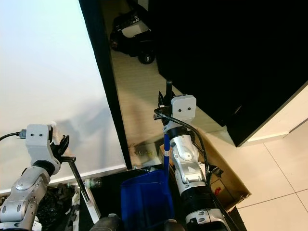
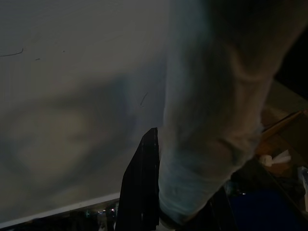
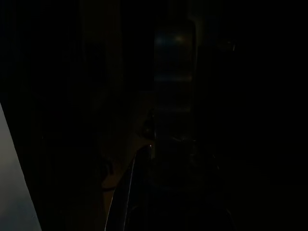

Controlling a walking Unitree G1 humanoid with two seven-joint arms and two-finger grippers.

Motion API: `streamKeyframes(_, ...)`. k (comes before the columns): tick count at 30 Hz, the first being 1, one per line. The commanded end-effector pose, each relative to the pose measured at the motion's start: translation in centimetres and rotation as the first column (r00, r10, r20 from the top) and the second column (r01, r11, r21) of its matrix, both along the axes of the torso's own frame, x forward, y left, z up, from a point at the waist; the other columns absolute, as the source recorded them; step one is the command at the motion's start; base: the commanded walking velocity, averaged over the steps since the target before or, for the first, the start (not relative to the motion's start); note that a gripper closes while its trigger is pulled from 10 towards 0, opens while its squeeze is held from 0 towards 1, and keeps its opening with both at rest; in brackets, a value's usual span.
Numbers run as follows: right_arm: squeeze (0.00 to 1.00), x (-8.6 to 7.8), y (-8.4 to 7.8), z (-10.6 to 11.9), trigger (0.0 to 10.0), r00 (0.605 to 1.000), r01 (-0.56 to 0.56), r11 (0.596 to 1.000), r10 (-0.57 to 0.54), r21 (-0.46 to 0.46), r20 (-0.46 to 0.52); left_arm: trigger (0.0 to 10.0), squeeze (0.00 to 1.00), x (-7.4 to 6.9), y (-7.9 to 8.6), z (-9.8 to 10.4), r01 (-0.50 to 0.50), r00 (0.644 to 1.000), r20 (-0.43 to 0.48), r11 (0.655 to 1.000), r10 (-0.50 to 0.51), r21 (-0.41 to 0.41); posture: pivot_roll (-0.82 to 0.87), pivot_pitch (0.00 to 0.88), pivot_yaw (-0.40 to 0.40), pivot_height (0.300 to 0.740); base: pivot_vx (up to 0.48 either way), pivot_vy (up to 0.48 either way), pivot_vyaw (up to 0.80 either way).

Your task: Sweep floor

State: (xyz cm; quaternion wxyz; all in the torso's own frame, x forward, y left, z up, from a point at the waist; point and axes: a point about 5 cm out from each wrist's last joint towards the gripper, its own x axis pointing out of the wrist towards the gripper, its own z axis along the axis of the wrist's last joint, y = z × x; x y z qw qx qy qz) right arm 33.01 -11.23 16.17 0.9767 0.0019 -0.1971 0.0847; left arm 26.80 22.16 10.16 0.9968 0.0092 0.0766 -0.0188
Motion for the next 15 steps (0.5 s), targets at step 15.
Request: streamKeyframes(15,0.00,0.04,-0.11,-0.15,10.0,1.000,0.004,1.000,-0.004,0.017,-0.013,10.0,0.00,0.05,-0.05,0.48,-0.013,1.000,0.017,1.000,0.014,-0.011,0.20,0.169,0.004,0.740,0.000,0.075,0.00)
